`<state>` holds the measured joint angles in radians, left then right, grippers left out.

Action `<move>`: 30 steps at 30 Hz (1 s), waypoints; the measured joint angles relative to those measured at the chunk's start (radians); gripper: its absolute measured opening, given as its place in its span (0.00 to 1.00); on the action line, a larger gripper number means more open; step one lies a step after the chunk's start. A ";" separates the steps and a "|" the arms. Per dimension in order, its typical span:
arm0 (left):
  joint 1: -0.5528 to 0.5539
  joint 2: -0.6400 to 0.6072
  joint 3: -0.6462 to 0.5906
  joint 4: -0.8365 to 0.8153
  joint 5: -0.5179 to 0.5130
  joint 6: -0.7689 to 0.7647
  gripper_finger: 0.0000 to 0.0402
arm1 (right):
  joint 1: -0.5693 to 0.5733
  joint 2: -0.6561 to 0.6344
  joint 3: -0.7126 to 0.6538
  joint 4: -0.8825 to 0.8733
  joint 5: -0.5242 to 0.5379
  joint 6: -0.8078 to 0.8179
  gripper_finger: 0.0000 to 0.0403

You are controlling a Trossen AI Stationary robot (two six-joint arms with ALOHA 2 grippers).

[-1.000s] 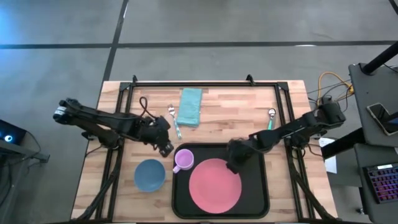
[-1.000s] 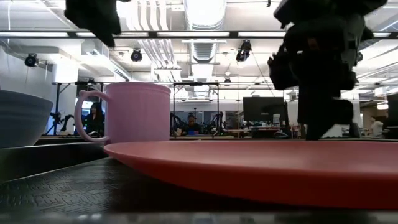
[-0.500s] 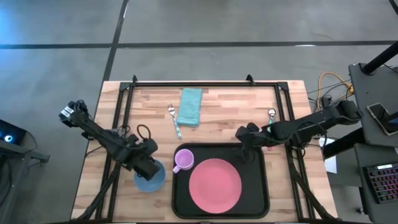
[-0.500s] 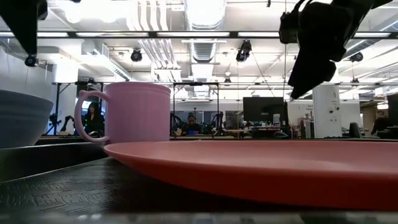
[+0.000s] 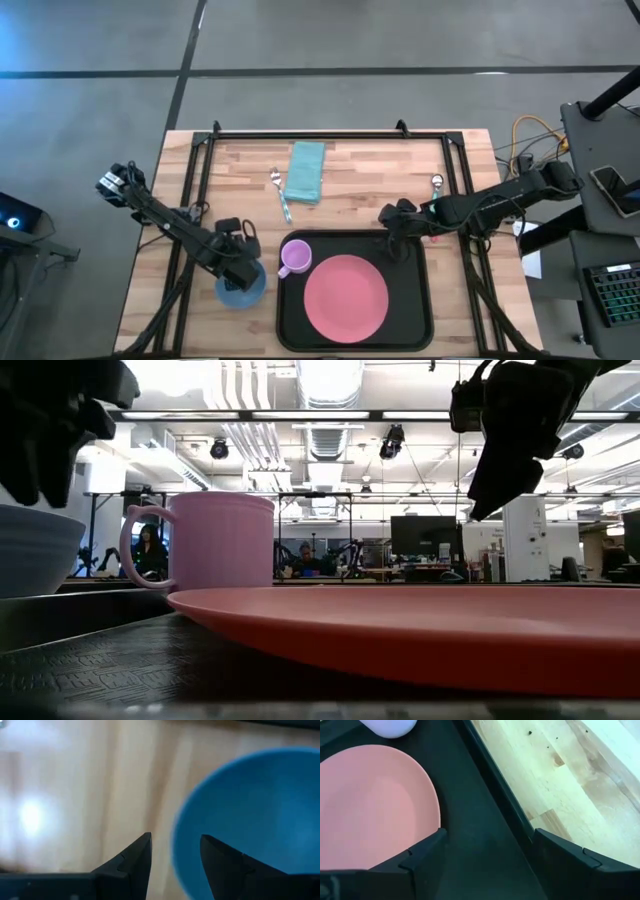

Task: Set up tray
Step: Put the blue bowl on the pink plate

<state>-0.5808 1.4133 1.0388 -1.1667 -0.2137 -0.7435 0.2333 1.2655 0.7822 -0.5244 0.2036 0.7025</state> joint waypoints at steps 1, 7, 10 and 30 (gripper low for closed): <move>-0.001 0.000 -0.001 0.013 0.020 0.017 0.37 | 0.000 0.000 0.000 0.000 0.000 0.001 0.68; 0.002 -0.005 -0.013 0.009 0.026 0.053 0.37 | 0.000 0.000 -0.001 0.001 0.005 0.003 0.67; 0.005 -0.006 -0.031 0.044 0.031 0.054 0.37 | 0.000 0.000 -0.001 0.003 0.005 0.001 0.67; 0.066 -0.006 -0.218 0.201 0.112 0.063 0.21 | 0.000 0.002 -0.003 -0.001 0.008 0.001 0.65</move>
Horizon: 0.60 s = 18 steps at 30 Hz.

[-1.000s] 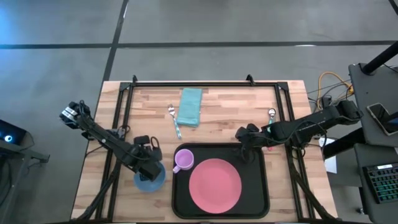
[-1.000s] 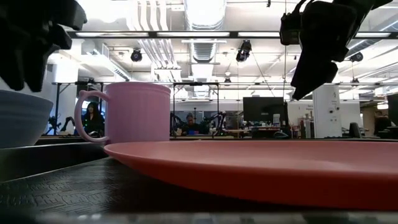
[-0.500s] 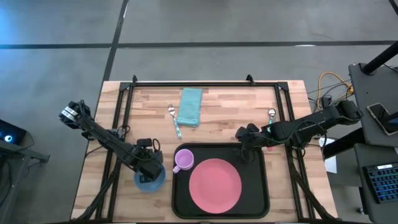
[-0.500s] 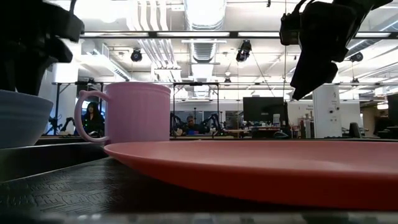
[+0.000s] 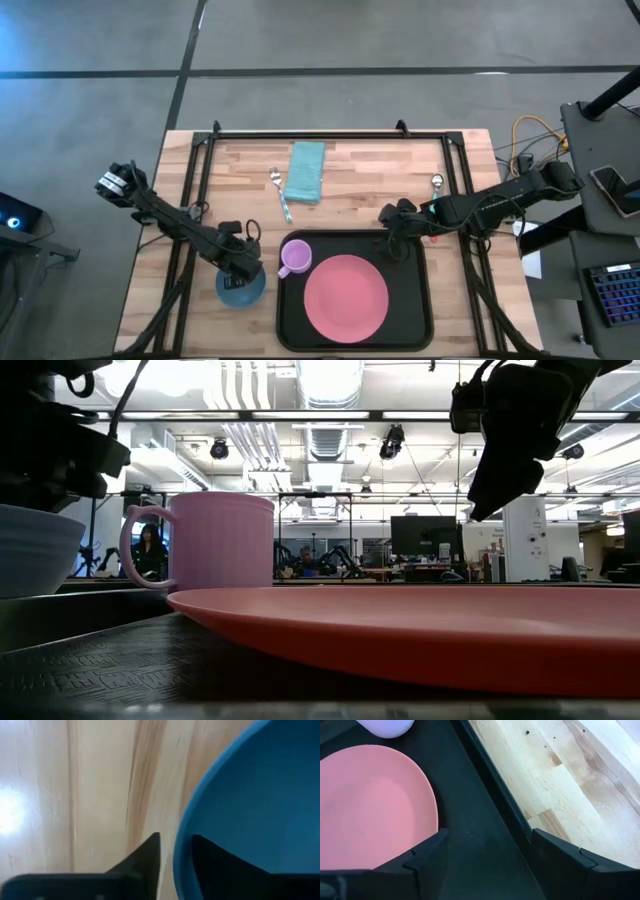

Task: Set up tray
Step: Put the blue bowl on the pink plate

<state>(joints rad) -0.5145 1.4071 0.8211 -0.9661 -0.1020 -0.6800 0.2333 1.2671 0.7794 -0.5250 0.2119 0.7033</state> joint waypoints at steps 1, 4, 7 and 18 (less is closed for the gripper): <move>0.000 0.000 0.001 -0.001 0.000 0.000 0.17 | 0.000 0.000 0.000 -0.002 0.000 0.000 0.64; 0.000 0.000 0.010 0.004 -0.001 -0.003 0.07 | 0.000 0.000 -0.002 -0.003 0.000 0.000 0.63; 0.000 -0.003 0.015 0.005 0.008 -0.032 0.02 | 0.000 0.000 -0.004 -0.003 0.000 0.000 0.62; -0.002 0.000 0.243 -0.110 0.089 -0.104 0.00 | 0.000 0.000 -0.004 -0.024 0.000 0.002 0.58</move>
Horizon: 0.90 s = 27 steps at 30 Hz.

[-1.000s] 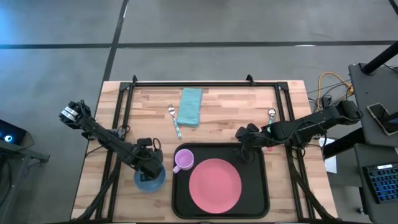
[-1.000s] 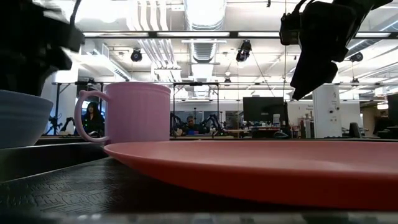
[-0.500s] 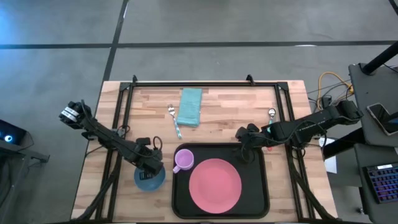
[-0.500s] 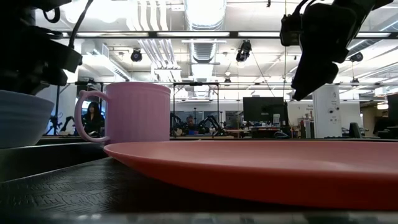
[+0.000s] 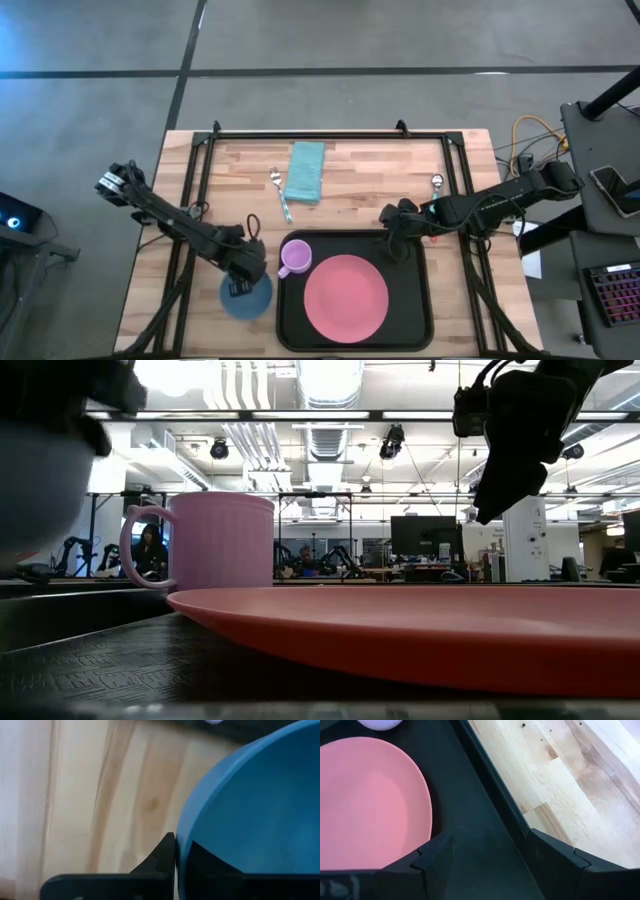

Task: Set up tray
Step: Put the blue bowl on the pink plate

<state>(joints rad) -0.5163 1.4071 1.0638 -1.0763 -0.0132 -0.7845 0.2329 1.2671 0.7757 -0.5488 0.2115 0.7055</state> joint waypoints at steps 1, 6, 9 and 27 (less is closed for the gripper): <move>0.000 0.000 0.040 -0.027 0.006 -0.009 0.00 | 0.000 0.000 0.000 -0.001 0.000 0.000 0.58; 0.000 0.001 0.276 -0.140 0.021 -0.111 0.00 | 0.000 0.000 0.000 -0.001 -0.001 -0.002 0.58; 0.000 0.006 0.392 -0.131 -0.041 -0.175 0.00 | 0.000 0.000 0.000 -0.002 -0.017 -0.002 0.58; 0.225 0.681 1.066 -0.126 -0.101 0.359 0.00 | 0.109 -0.271 0.000 -0.214 0.139 0.300 0.56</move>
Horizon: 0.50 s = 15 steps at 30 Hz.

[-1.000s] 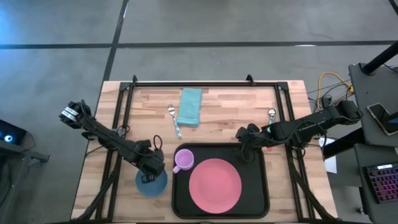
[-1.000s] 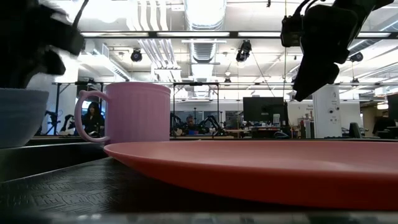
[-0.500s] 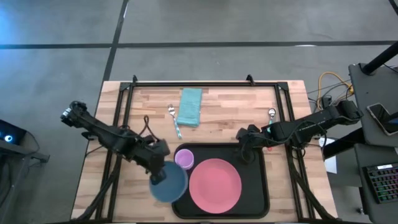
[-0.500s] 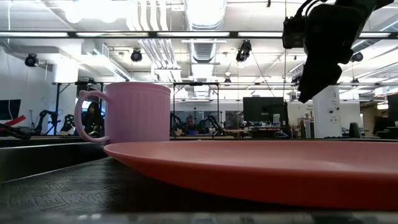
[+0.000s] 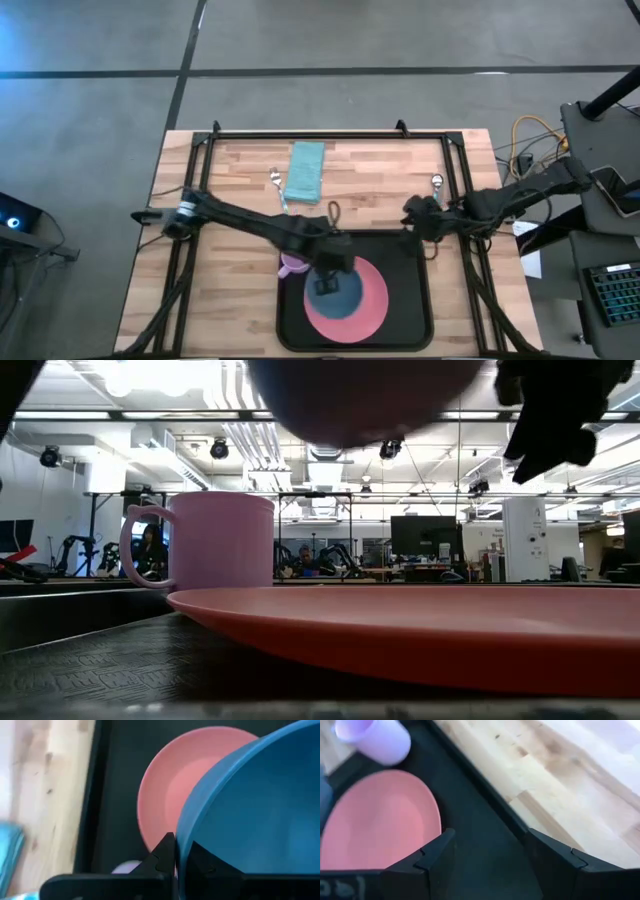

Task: Set up tray
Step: Put the blue bowl on the pink plate

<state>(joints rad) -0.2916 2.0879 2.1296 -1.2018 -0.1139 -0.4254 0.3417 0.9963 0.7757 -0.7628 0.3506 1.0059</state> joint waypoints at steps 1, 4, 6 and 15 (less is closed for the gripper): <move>0.007 0.028 0.027 0.000 0.020 0.015 0.00 | 0.005 -0.025 0.000 -0.016 0.016 0.012 0.56; 0.014 0.107 0.087 0.002 0.059 0.055 0.00 | 0.012 -0.087 0.000 -0.056 0.049 0.045 0.56; 0.013 0.156 0.112 0.004 0.072 0.070 0.00 | 0.012 -0.116 0.000 -0.067 0.058 0.054 0.56; 0.024 0.235 0.089 0.108 0.136 0.093 0.00 | 0.012 -0.128 0.000 -0.078 0.073 0.052 0.56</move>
<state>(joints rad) -0.2677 2.3228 2.2186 -1.0934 0.0223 -0.3324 0.3542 0.8683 0.7757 -0.8410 0.4236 1.0575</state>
